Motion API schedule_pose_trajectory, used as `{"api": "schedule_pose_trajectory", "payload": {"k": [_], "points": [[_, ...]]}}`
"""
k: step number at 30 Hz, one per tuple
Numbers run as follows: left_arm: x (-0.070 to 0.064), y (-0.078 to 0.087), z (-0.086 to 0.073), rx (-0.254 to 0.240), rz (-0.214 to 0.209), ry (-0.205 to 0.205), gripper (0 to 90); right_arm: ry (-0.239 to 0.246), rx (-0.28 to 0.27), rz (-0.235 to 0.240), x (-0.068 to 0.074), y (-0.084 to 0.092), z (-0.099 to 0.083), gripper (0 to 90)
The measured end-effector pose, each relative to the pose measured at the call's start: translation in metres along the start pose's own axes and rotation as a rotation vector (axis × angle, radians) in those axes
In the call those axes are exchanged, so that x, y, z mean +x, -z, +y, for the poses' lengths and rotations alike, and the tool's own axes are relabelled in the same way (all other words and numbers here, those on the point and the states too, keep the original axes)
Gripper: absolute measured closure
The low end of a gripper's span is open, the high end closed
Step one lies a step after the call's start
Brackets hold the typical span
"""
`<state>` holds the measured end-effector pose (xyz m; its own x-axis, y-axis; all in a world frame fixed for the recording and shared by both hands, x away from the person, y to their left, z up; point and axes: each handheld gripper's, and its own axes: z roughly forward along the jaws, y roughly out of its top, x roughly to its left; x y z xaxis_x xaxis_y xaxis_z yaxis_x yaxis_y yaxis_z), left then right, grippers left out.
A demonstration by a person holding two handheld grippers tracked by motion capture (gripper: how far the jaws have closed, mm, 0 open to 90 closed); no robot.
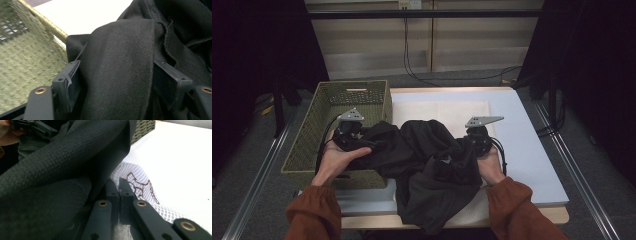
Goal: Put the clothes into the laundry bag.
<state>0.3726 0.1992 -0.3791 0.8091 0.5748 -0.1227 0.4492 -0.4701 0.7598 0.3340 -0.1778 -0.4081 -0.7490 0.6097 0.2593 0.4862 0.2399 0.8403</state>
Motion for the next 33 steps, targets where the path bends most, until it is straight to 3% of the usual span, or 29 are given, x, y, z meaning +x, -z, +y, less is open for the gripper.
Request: {"api": "schedule_pose_trajectory", "payload": {"k": [2, 5, 7, 8, 13, 16, 21, 25, 27, 33], "points": [[-0.001, -0.006, 0.001, 0.044, 0.016, -0.009, 26.4, 0.001, 0.001, -0.001, 0.000, 0.000, 0.000, 89.3], [0.000, -0.010, 0.001, 0.043, 0.001, 0.012, 23.7, 0.002, 0.004, -0.002, 0.001, -0.001, 0.000, 89.3], [0.001, -0.009, 0.001, 0.055, -0.014, 0.012, 26.8, 0.002, 0.004, -0.001, 0.001, -0.001, 0.000, 89.3], [0.001, -0.009, 0.001, 0.044, -0.036, 0.008, 33.4, 0.001, 0.004, 0.000, 0.000, -0.001, 0.000, 89.3], [-0.001, -0.001, 0.002, 0.000, 0.006, 0.010, 52.7, 0.003, 0.007, 0.000, 0.001, -0.001, 0.000, 89.3], [-0.003, 0.000, 0.002, -0.013, 0.013, -0.009, 57.0, 0.007, 0.010, -0.002, 0.001, -0.001, 0.000, 89.3], [-0.004, 0.010, 0.002, -0.058, 0.016, -0.006, 75.9, 0.007, 0.008, -0.002, 0.001, -0.001, 0.000, 89.3], [-0.011, 0.013, 0.004, -0.076, 0.037, -0.018, 78.7, 0.001, 0.006, -0.002, 0.001, -0.001, 0.000, 89.3], [-0.014, 0.017, 0.006, -0.110, 0.036, -0.014, 78.9, 0.002, 0.006, -0.004, 0.001, -0.002, 0.000, 89.3], [-0.030, 0.027, 0.023, -0.184, 0.003, -0.057, 79.2, -0.001, 0.002, -0.009, -0.001, -0.001, 0.000, 89.3]]}}
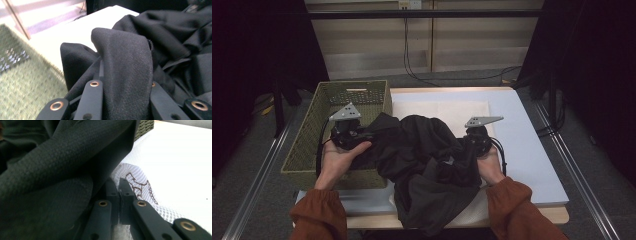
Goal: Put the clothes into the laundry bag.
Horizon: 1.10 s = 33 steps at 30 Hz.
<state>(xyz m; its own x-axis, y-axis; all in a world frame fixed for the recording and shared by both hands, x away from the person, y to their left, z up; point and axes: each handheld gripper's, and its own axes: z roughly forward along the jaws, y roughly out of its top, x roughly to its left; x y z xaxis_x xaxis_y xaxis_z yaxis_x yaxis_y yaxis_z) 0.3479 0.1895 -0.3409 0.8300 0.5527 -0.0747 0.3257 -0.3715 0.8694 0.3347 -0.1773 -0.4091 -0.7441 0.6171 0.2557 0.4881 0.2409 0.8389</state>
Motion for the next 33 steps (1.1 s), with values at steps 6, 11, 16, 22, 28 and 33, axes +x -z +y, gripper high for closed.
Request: {"api": "schedule_pose_trajectory", "payload": {"k": [6, 11, 16, 22, 28, 33], "points": [[-0.017, -0.011, 0.017, -0.039, -0.049, -0.025, 79.2, -0.005, -0.002, -0.010, -0.001, 0.000, -0.001, 89.3], [-0.036, -0.021, 0.036, -0.052, -0.098, -0.070, 79.1, -0.009, -0.009, -0.006, -0.002, 0.000, -0.002, 89.3], [-0.056, -0.036, 0.050, -0.053, -0.149, -0.102, 79.2, -0.008, -0.010, -0.007, -0.001, 0.000, -0.003, 89.3], [-0.072, -0.060, 0.055, -0.057, -0.209, -0.100, 79.1, -0.015, -0.009, -0.010, -0.002, 0.000, -0.004, 89.3], [-0.087, -0.072, 0.049, -0.069, -0.250, -0.107, 78.8, -0.021, -0.012, 0.000, -0.004, 0.002, -0.004, 89.3], [-0.095, -0.082, 0.039, -0.071, -0.269, -0.098, 78.7, -0.021, -0.009, -0.005, -0.004, 0.001, -0.005, 89.3]]}}
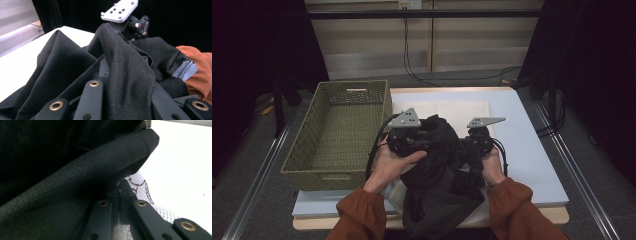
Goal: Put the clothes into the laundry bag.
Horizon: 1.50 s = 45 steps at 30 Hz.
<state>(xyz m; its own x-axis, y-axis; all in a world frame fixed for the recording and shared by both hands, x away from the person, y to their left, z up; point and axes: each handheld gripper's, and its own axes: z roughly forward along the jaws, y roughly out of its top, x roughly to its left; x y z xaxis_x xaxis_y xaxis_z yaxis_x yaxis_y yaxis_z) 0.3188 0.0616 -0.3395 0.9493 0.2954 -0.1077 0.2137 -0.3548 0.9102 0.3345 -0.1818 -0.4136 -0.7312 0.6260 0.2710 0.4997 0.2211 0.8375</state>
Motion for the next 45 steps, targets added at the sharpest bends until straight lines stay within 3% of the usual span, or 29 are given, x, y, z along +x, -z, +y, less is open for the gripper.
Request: {"api": "schedule_pose_trajectory", "payload": {"k": [5, 13, 18, 21, 23, 28, 31, 33, 38, 45], "points": [[-0.005, -0.013, -0.003, 0.001, -0.032, 0.000, 78.5, -0.009, -0.001, 0.000, -0.001, 0.001, 0.000, 89.4], [-0.013, -0.028, -0.011, 0.014, -0.046, -0.005, 78.2, -0.007, -0.002, -0.003, -0.003, 0.002, 0.000, 89.5], [-0.014, -0.038, -0.022, 0.014, -0.044, 0.013, 78.2, -0.005, 0.011, -0.016, -0.005, 0.001, -0.002, 89.5], [-0.017, -0.046, -0.027, 0.022, -0.044, 0.002, 78.3, -0.011, 0.013, -0.028, -0.009, 0.002, -0.002, 89.6], [-0.018, -0.047, -0.028, 0.042, -0.039, -0.004, 78.3, -0.016, 0.014, -0.029, -0.010, 0.002, -0.004, 89.6], [-0.015, -0.050, -0.036, 0.038, -0.065, 0.012, 78.6, -0.009, 0.017, -0.037, -0.009, 0.003, -0.003, 89.7], [-0.017, -0.054, -0.042, 0.045, -0.051, 0.005, 79.0, -0.002, 0.015, -0.048, -0.009, 0.005, -0.002, 89.7], [-0.016, -0.059, -0.044, 0.086, -0.068, -0.005, 79.1, -0.007, 0.008, -0.046, -0.011, 0.006, 0.000, 89.7], [-0.019, -0.066, -0.051, 0.098, -0.067, -0.002, 79.2, -0.006, 0.001, -0.039, -0.010, 0.009, 0.000, 89.8], [-0.026, -0.082, -0.059, 0.165, -0.066, -0.033, 79.3, 0.015, -0.026, -0.030, -0.005, 0.015, 0.006, 89.8]]}}
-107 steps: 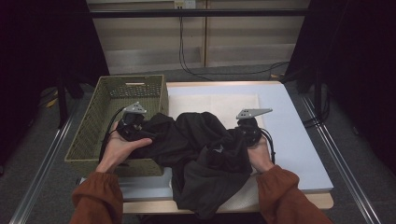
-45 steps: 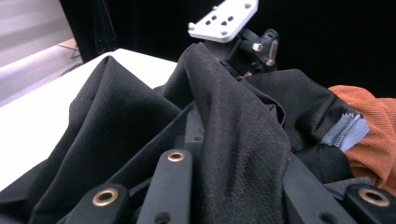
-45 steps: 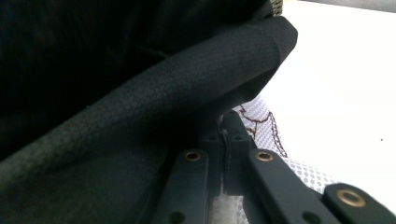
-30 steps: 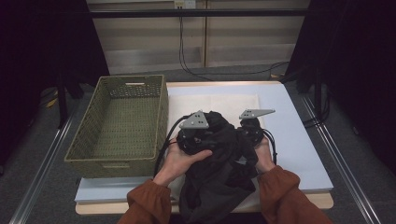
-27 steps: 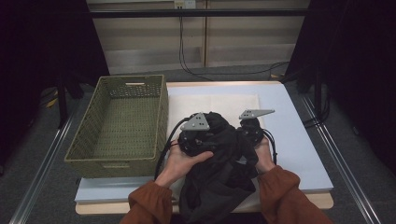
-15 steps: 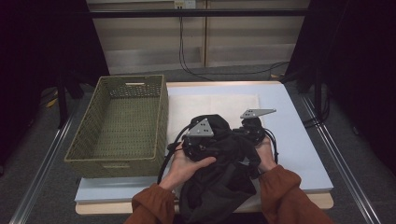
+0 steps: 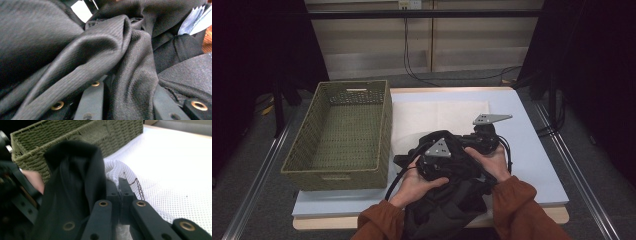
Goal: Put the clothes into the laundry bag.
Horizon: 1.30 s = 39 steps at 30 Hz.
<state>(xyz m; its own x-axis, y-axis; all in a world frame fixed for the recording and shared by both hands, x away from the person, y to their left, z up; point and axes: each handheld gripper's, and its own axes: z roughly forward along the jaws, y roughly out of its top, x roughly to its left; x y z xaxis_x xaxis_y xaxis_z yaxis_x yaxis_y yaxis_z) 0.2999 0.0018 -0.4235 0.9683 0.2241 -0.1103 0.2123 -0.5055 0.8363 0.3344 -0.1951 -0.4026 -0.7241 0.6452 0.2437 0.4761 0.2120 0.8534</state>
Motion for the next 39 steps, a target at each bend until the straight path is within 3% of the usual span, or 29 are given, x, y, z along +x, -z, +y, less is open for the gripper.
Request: {"api": "schedule_pose_trajectory", "payload": {"k": [1, 11, 16, 18, 19, 21, 24, 30, 34, 39], "points": [[-0.002, 0.000, 0.000, 0.007, 0.005, -0.015, 79.3, -0.003, -0.006, 0.001, 0.000, 0.002, 0.001, 89.8], [0.004, -0.009, -0.011, 0.002, -0.030, 0.038, 79.7, 0.038, -0.027, 0.001, 0.012, 0.012, 0.009, 89.8], [0.006, -0.014, -0.015, 0.001, -0.017, 0.026, 79.9, 0.055, -0.030, -0.007, 0.017, 0.017, 0.012, 89.8], [0.008, -0.019, -0.020, 0.006, 0.008, 0.028, 79.9, 0.052, -0.044, -0.011, 0.017, 0.021, 0.014, 89.8], [0.011, -0.021, -0.022, 0.006, -0.003, 0.054, 79.9, 0.037, -0.055, -0.003, 0.017, 0.024, 0.016, 89.7], [0.011, -0.020, -0.022, -0.013, 0.006, 0.070, 79.4, 0.052, -0.047, -0.016, 0.021, 0.023, 0.015, 89.7], [0.009, -0.016, -0.023, -0.028, 0.023, 0.063, 78.1, 0.045, -0.052, -0.008, 0.021, 0.021, 0.014, 89.8], [0.007, -0.002, -0.020, -0.062, 0.002, 0.080, 65.8, 0.050, -0.047, -0.011, 0.021, 0.016, 0.011, 89.8], [0.006, 0.013, -0.016, -0.041, 0.011, 0.088, 57.8, 0.048, -0.041, -0.017, 0.020, 0.014, 0.008, 89.8], [0.005, 0.031, -0.018, -0.059, 0.012, 0.077, 52.2, 0.039, -0.036, -0.012, 0.017, 0.012, 0.007, 89.8]]}}
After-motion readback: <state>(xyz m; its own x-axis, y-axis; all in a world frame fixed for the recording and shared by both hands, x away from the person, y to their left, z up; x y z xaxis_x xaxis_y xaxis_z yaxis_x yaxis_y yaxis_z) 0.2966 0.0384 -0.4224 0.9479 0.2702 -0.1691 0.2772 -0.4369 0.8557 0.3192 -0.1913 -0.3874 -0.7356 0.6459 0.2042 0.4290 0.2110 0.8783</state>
